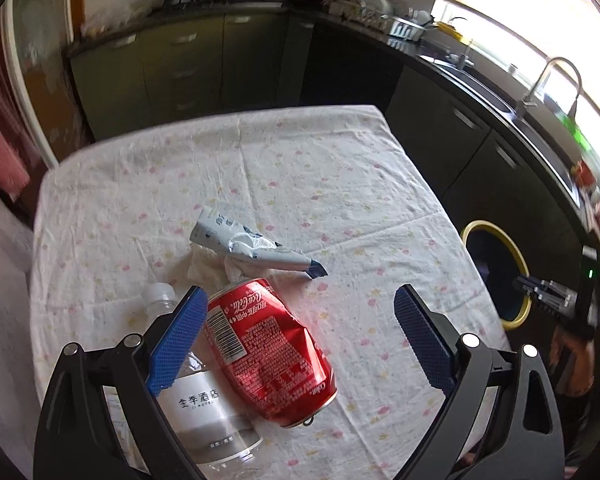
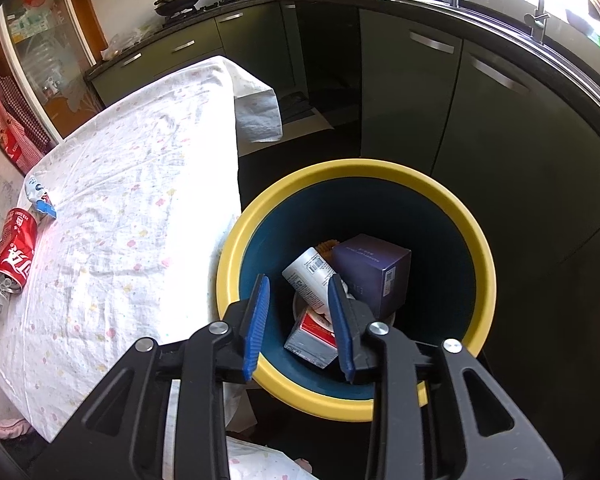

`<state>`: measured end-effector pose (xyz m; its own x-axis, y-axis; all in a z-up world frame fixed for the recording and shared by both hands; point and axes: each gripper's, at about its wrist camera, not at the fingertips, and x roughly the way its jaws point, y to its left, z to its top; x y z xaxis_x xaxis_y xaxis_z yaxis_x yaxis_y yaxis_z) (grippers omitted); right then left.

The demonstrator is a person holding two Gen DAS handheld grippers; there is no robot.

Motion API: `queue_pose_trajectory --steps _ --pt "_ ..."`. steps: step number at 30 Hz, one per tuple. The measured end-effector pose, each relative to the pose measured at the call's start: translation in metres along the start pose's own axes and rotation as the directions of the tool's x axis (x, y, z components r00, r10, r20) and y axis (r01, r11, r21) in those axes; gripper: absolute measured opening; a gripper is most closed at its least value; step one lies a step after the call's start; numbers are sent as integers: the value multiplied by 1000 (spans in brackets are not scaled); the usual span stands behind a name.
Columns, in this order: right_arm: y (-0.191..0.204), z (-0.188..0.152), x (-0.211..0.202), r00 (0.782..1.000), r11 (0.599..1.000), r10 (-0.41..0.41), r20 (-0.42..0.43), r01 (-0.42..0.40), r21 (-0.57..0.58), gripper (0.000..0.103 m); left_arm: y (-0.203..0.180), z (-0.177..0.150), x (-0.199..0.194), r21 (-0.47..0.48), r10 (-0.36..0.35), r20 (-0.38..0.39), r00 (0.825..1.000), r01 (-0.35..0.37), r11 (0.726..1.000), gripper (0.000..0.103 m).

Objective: Collect trash
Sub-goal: 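Grasp the red Coca-Cola can with the left tool and lift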

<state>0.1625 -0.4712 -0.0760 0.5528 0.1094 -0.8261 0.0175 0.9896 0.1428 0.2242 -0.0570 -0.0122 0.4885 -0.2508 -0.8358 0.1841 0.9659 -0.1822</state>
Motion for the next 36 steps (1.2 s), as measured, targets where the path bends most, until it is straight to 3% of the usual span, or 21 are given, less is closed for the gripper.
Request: queue_pose_trajectory --steps 5,9,16,20,30,32,34,36 --pt "3 1 4 1000 1000 17 -4 -17 -10 33 10 -5 19 -106 -35 -115 993 23 994 93" --pt "7 5 8 1000 999 29 -6 -29 -22 33 9 -11 25 -139 -39 -156 987 17 990 93" --pt "17 6 13 998 997 64 -5 -64 -39 34 11 -17 36 -146 53 -209 977 -84 986 93" --pt "19 5 15 997 996 76 -9 -76 -43 34 9 -23 52 -149 40 -266 963 -82 986 93" --pt "17 5 15 997 996 77 -11 -77 -39 36 -13 -23 86 -61 88 -321 943 -113 992 93" --pt "17 5 15 997 996 78 -12 -78 -37 36 -19 -24 91 -25 99 -331 938 -113 993 89" --pt "16 5 16 997 996 79 -14 -80 -36 36 -26 -27 94 14 94 -348 933 -95 995 77" --pt "15 4 17 997 996 79 -17 -80 -36 36 -31 -29 96 34 92 -354 931 -86 996 76"
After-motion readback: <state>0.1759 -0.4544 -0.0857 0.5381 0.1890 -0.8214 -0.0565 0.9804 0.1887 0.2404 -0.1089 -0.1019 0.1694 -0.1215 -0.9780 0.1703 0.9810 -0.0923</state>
